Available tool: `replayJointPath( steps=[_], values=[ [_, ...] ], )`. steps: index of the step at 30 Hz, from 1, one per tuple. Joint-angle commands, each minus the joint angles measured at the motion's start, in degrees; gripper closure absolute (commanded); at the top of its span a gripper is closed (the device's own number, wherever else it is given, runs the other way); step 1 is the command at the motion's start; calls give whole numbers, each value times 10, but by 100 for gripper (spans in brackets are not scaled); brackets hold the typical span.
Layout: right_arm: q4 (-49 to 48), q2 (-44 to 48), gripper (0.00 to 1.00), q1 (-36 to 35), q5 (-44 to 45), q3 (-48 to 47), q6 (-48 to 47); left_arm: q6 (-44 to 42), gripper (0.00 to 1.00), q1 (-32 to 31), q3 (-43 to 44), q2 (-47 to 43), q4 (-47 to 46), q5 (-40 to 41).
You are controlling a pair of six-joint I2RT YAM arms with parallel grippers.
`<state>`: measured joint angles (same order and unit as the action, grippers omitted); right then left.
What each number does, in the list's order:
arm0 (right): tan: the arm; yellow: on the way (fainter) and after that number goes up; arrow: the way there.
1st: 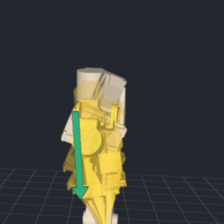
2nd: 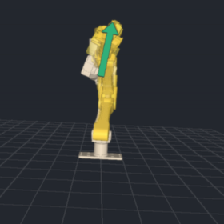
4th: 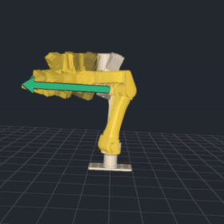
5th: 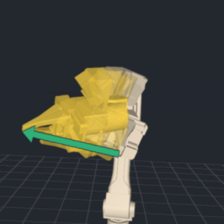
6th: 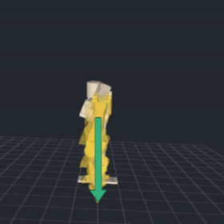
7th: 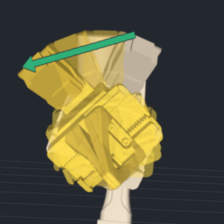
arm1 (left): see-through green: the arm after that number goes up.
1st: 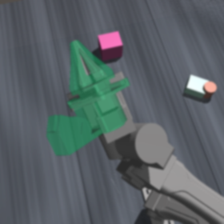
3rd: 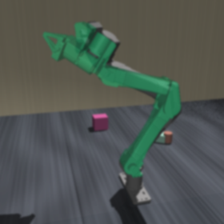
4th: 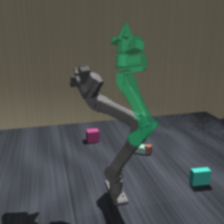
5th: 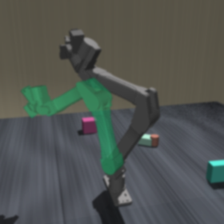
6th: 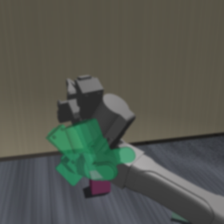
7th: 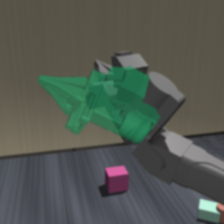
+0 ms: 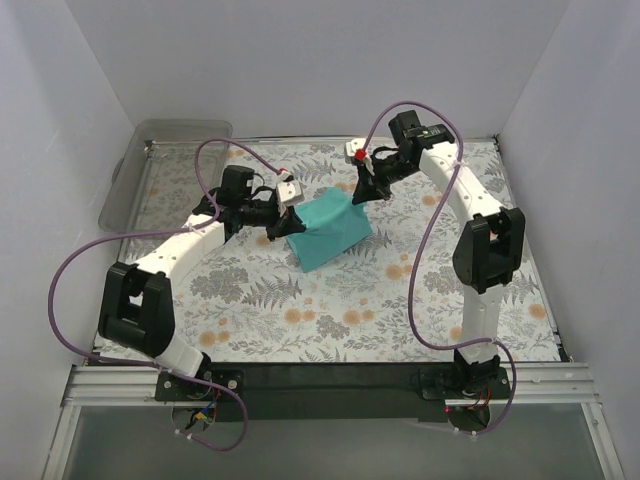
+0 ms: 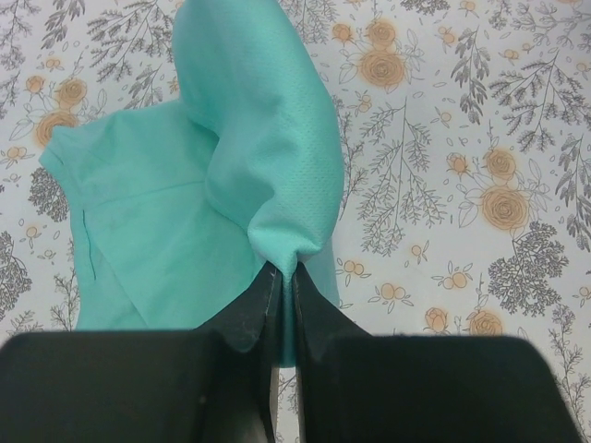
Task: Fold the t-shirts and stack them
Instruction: Fold the tshirt
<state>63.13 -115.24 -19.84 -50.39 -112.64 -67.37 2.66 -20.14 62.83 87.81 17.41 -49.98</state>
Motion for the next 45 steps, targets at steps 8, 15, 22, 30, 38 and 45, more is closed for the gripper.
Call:
replayJointPath(
  steps=[8,15,22,30,38,45],
  values=[
    [5,-66,99,2,-29,-91,17,2,100,37,17,29,-34,-27],
    [4,-66,99,3,-37,-98,16,15,100,39,22,19,-40,-51],
    [4,-32,99,9,-42,-57,1,40,100,39,16,-8,-46,-80],
    [5,17,99,10,-52,9,-21,88,100,36,-37,-53,-69,-129],
    [4,95,99,11,-66,123,-54,110,100,23,-105,-112,-77,-143],
    [5,172,99,10,-85,228,-67,128,100,5,-156,-158,-79,-152]
  ],
)
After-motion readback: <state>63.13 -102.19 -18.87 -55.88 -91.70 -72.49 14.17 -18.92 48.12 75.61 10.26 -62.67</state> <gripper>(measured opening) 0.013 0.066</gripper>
